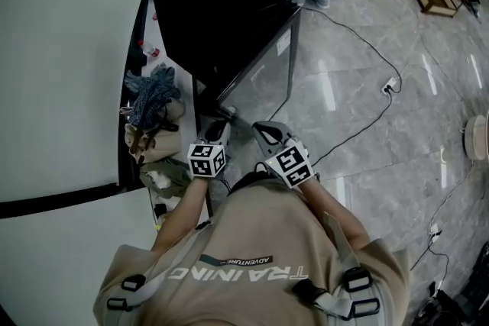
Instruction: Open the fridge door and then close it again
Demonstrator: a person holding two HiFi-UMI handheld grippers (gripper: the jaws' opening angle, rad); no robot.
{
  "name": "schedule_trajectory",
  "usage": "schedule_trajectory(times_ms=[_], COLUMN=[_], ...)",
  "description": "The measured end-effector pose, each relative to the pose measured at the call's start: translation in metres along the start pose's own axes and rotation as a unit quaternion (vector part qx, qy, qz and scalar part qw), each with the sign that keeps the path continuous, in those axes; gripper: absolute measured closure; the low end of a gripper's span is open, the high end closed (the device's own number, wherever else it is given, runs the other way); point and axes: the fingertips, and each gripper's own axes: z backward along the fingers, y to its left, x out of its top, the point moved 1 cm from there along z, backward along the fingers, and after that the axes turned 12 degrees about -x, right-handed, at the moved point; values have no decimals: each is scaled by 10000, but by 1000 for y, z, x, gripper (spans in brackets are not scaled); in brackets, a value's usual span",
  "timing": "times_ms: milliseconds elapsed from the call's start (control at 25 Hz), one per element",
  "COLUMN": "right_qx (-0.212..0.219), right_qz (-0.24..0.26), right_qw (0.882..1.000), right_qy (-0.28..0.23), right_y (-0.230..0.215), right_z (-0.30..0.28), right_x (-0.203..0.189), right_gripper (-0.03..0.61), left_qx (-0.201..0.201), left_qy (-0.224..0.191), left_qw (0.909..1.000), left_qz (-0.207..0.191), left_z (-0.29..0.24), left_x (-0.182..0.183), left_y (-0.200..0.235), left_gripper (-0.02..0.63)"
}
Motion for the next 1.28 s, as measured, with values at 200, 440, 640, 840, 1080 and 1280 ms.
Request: schedule_trajectory(times_ms=[200,440,640,840,1080,1280], right_qx=[-290,-753,-1109,-1225,-1084,-1030], right_qz=[126,160,74,132,204,202], right_qw=[9994,9969,9936,9922,9928,9934], right_qy=[107,172,178,201,466,468], right_y=[7,16,22,25,38,38], right_z=[13,24,32,38,32,34], right_x=[6,-2,-11,-6,-22,-25], right_gripper=[583,583,583,583,583,583], left_qx=[-186,-298,-330,-428,-479,-515], left_qy=[7,-202,-297,-203,-192,-143], left_qw=[9998,9992,9990,9988,9981,9975], left_qz=[-117,-196,-101,-137,-326,-465], left_z=[-2,0,0,0,-2,-3], left_x=[1,1,0,-1,-3,-7], left_y=[-4,-5,-3,-9,-12,-27], left_gripper=[566,566,566,566,571,571])
